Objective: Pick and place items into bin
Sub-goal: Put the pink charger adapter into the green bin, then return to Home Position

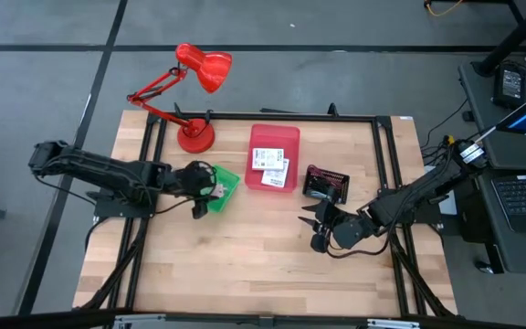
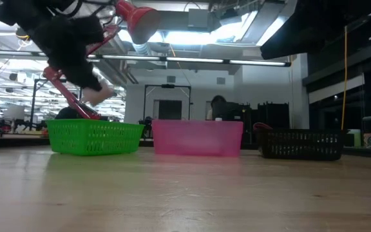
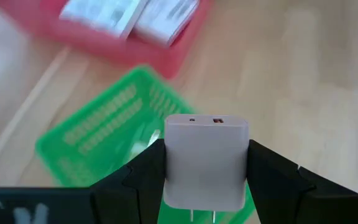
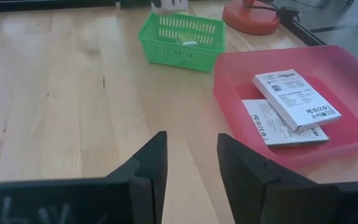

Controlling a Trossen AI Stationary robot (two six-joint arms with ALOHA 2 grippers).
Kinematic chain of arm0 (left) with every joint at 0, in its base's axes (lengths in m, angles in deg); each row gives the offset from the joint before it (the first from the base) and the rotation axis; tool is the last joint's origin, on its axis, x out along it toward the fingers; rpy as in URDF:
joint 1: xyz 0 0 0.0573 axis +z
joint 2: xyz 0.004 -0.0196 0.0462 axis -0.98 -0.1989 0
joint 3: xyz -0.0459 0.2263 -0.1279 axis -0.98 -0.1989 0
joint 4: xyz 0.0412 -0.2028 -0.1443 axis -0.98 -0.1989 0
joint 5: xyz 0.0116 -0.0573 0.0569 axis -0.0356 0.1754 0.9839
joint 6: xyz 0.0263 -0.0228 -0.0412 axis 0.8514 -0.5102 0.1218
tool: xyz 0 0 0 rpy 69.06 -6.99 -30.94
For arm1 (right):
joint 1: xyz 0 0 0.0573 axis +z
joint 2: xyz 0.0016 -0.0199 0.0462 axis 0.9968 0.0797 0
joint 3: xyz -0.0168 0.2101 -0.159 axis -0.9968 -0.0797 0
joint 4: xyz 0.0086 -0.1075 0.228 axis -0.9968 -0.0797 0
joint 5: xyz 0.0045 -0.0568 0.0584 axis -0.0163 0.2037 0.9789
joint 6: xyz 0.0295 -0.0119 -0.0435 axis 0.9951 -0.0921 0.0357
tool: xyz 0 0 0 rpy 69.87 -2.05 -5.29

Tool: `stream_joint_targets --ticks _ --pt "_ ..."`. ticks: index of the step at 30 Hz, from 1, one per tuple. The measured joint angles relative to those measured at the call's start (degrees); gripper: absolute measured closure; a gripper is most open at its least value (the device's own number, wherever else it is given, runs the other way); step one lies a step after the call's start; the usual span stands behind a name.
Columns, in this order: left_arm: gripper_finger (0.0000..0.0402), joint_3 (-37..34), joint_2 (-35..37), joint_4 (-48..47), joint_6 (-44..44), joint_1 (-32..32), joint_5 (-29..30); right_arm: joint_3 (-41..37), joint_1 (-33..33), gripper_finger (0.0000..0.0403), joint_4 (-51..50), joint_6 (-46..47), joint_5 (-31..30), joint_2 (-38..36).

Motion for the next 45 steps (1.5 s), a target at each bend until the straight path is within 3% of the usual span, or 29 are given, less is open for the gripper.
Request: stream_joint_targets --ticks 5,19,25,31,35,39,45 --pt "0.022 0.0 -2.3 -4.3 -3.1 0.0 1.9 0.0 -0.4 0.0283 0.0 -0.6 0.0 0.0" --pt "0.0218 0.0 -12.9 -2.7 -1.5 0.0 3.2 0.0 -4.1 0.0283 0.4 -3.0 0.1 0.0" --pt "0.0151 0.0 -13.8 -0.5 -1.4 0.0 4.7 0.0 -4.5 0.0283 0.4 -3.0 0.1 0.0" --pt "0.0139 0.0 -13.8 -0.5 -0.5 0.0 4.8 0.0 -4.5 0.0283 0.4 -3.0 0.1 0.0" --pt "0.0159 0.5 -13.8 -0.5 1.9 -0.2 4.4 0.0 -4.5 0.0283 0.4 -3.0 0.1 0.0" --pt "0.0203 2.3 -12.9 -0.4 5.3 -0.2 3.0 0.0 -4.5 0.0288 0.4 -2.9 0.1 0.0" --pt "0.0294 3.6 -6.3 -0.8 10.3 -0.2 3.0 0.0 -4.7 0.0349 0.6 -5.1 0.1 0.0"
